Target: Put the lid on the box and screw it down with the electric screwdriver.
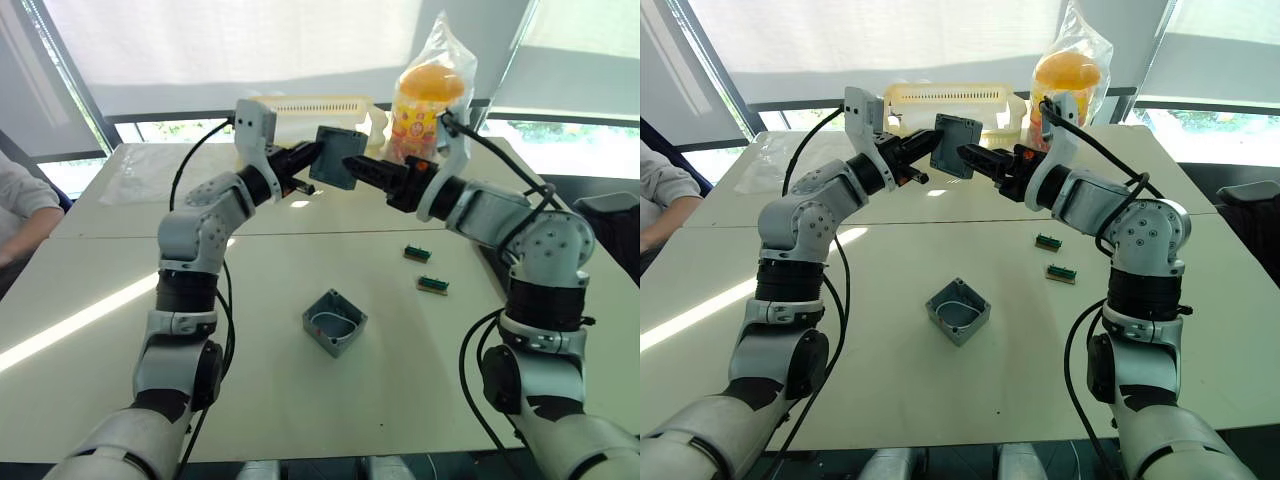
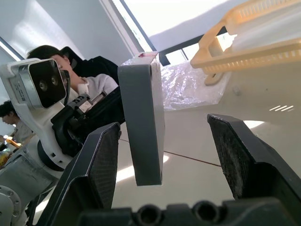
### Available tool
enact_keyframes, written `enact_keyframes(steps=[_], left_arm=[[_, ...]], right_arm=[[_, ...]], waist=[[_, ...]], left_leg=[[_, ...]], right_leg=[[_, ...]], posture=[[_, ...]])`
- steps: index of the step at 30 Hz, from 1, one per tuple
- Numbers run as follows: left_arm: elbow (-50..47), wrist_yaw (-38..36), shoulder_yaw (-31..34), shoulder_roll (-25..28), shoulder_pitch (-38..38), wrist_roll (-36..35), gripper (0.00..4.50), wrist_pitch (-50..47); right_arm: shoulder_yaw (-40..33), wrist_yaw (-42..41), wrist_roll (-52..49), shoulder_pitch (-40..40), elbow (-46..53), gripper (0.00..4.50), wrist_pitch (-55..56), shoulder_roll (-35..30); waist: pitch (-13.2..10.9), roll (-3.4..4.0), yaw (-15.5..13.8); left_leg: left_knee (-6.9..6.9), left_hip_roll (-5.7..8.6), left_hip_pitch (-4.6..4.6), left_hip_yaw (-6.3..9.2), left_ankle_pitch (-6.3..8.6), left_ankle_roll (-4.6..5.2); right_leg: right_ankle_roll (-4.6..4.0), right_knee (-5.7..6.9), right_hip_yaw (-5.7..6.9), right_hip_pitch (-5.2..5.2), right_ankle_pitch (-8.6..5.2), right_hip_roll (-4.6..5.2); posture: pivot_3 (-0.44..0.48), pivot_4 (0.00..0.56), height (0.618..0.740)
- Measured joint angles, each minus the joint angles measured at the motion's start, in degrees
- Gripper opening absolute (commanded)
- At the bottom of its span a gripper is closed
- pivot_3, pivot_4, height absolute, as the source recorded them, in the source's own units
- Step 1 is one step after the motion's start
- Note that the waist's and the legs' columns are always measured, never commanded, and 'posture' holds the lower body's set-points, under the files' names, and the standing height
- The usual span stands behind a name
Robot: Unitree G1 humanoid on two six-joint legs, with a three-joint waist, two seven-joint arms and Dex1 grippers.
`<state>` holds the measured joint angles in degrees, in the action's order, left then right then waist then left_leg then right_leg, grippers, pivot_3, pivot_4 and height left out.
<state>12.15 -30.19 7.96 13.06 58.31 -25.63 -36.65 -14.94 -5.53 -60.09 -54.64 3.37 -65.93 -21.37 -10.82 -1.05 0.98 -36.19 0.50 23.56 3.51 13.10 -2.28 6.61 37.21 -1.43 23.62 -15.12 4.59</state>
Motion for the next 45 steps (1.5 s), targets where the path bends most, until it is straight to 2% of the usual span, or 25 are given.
enact_keyframes(steps=[1, 4, 5, 10, 13, 20, 24, 26, 28, 30, 32, 35, 40, 45], left_arm=[[0.0, 0.0, 0.0, 0.0, 0.0, 0.0, 0.0, 0.0], [0.1, 0.5, 0.0, 0.0, 0.0, 0.1, 0.0, 0.2], [0.1, 0.5, -0.2, 0.1, 0.1, 0.1, 0.0, 0.5], [0.1, 0.5, -0.3, 0.1, 0.1, 0.1, 0.0, 0.7], [0.1, -0.4, -0.4, 0.7, -0.1, -0.1, 0.99, 0.7], [0.0, -4.5, -0.2, 3.4, -0.6, -2.5, 4.45, -1.6], [-1.7, -7.5, 0.5, 6.5, -2.7, -6.4, 4.45, -6.3], [-3.7, -10.3, 2.1, 9.7, -4.5, -10.0, 4.45, -9.9], [-4.8, -12.2, 3.5, 13.6, -6.6, -11.8, 4.45, -12.3], [-6.2, -15.7, 4.8, 18.2, -9.9, -13.9, 4.45, -14.4], [-6.3, -20.2, 4.9, 22.5, -13.3, -14.8, 4.45, -15.9], [-6.3, -27.6, 1.8, 26.2, -15.8, -15.9, 4.45, -17.4], [-6.7, -38.6, -5.4, 32.9, -16.6, -12.9, 4.45, -13.9], [-6.0, -43.0, -9.0, 33.5, -16.5, -10.3, 4.45, -11.0]], right_arm=[[0.0, -0.1, 0.0, 0.0, 0.0, 1.98, 0.0, 0.0], [0.5, -0.1, 0.1, 0.0, 0.6, 0.31, -0.1, 0.1], [0.5, 0.0, 0.2, 0.1, 0.4, 0.11, -0.1, 0.1], [0.5, 0.0, 0.2, 0.1, 0.4, 0.12, -0.1, 0.1], [0.4, -0.2, 0.2, 0.2, 0.4, 0.12, -0.1, 0.1], [0.4, -0.9, 0.2, 1.9, 1.5, 0.12, 0.2, 0.2], [1.0, -1.5, 2.5, 3.8, 3.6, 0.12, 3.0, -0.2], [3.3, -3.9, 7.6, 6.2, 7.3, 0.12, 8.1, -3.3], [7.1, -8.4, 15.8, 10.7, 11.8, 0.12, 15.7, -9.5], [14.4, -15.9, 30.6, 19.4, 17.1, 0.12, 31.9, -19.9], [19.0, -20.7, 42.7, 27.7, 19.6, 0.12, 46.7, -25.5], [21.5, -23.0, 54.0, 36.3, 20.5, 0.12, 62.2, -26.9], [21.3, -21.6, 69.1, 43.8, 20.7, 0.12, 80.9, -27.2], [24.4, -18.0, 84.0, 49.9, 20.7, 0.12, 90.7, -24.1]], waist=[[0.0, 0.0, 0.0], [0.0, 0.0, 0.1], [0.0, 0.0, 0.0], [0.0, 0.02, 0.0], [0.0, 0.02, 0.1], [0.0, 0.03, 0.1], [0.0, 0.06, 0.2], [-0.1, 0.09, 0.2], [-0.1, 0.1, 0.2], [-0.1, 0.09, 0.0], [-0.1, 0.08, 0.2], [-0.1, 0.06, 0.2], [-0.1, 0.05, 0.0], [-0.1, 0.03, -0.2]], left_leg=[[0.0, 0.0, 0.0, 0.0, 0.0, 0.0], [0.0, 0.0, 0.0, 0.0, 0.0, 0.0], [0.0, -0.01, 0.0, 0.01, 0.0, 0.0], [0.0, 0.0, 0.0, 0.0, 0.0, 0.0], [0.01, 0.0, 0.0, 0.0, 0.0, 0.0], [0.02, -0.01, 0.0, 0.01, 0.0, 0.0], [0.05, -0.02, 0.0, 0.01, 0.0, 0.0], [0.09, -0.02, 0.0, 0.0, 0.0, 0.0], [0.12, -0.02, 0.0, 0.0, 0.0, 0.0], [0.14, -0.01, 0.0, 0.0, 0.01, 0.01], [0.13, 0.01, -0.05, -0.03, 0.01, 0.0], [0.07, 0.0, -0.08, -0.04, -0.01, -0.02], [0.1, -0.01, -0.15, -0.03, -0.01, -0.04], [0.04, -0.01, -0.14, -0.02, -0.01, -0.04]], right_leg=[[0.0, 0.0, 0.0, 0.0, 0.0, 0.0], [0.0, 0.0, 0.0, 0.0, 0.0, 0.0], [0.0, -0.01, 0.01, -0.01, 0.0, -0.01], [0.0, -0.01, 0.0, 0.0, 0.0, -0.01], [0.0, -0.01, 0.0, 0.0, 0.0, -0.01], [0.0, -0.01, 0.0, 0.0, 0.0, -0.02], [0.0, -0.01, 0.0, 0.03, 0.0, -0.02], [0.01, -0.03, 0.0, 0.05, -0.01, -0.02], [0.02, -0.09, 0.0, 0.05, -0.02, -0.03], [0.08, -0.19, 0.02, 0.01, -0.07, -0.04], [0.11, -0.21, 0.01, -0.06, -0.09, -0.03], [0.09, -0.17, -0.01, -0.09, -0.08, -0.03], [0.05, -0.19, -0.01, -0.17, -0.09, -0.02], [0.04, -0.17, -0.01, -0.19, -0.1, -0.02]], posture=[[0.0, 0.15, 0.74], [0.0, 0.15, 0.74], [0.0, 0.15, 0.74], [0.0, 0.15, 0.74], [0.0, 0.15, 0.74], [0.0, 0.15, 0.74], [0.0, 0.15, 0.74], [0.0, 0.15, 0.74], [0.0, 0.15, 0.74], [0.0, 0.15, 0.74], [0.0, 0.15, 0.74], [0.0, 0.15, 0.74], [0.0, 0.15, 0.74], [0.0, 0.15, 0.74]])
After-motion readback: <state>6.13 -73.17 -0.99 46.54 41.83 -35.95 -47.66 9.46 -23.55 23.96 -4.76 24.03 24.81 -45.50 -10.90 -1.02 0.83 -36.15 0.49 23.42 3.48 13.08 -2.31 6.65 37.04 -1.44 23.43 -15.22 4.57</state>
